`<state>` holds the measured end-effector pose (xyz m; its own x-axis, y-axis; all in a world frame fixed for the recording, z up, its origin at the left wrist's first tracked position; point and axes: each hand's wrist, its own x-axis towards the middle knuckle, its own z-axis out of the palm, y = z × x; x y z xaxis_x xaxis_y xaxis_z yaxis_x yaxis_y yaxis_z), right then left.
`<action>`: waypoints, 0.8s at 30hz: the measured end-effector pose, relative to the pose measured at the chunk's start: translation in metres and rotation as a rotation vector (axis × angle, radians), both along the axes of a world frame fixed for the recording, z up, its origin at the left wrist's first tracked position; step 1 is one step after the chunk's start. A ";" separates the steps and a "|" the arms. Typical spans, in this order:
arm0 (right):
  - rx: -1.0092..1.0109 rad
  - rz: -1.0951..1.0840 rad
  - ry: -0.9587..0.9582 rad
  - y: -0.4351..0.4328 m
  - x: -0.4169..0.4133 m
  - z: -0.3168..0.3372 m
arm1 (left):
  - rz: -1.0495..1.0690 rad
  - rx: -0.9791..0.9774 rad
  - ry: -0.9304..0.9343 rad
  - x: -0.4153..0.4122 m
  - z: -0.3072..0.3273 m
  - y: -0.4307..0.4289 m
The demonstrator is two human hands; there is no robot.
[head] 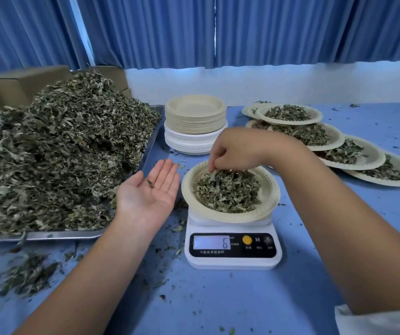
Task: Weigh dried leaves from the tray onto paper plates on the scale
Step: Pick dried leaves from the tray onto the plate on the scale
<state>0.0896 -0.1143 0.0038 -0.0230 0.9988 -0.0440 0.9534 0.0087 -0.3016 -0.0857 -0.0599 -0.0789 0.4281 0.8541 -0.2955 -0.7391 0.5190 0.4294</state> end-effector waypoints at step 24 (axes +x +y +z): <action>0.097 -0.008 0.235 0.000 -0.012 0.000 | -0.003 -0.009 -0.014 -0.002 0.002 -0.001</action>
<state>0.0776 -0.1144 0.0040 -0.0132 0.9982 0.0578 0.8572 0.0410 -0.5133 -0.0880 -0.0611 -0.0771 0.4346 0.8503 -0.2969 -0.7436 0.5248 0.4143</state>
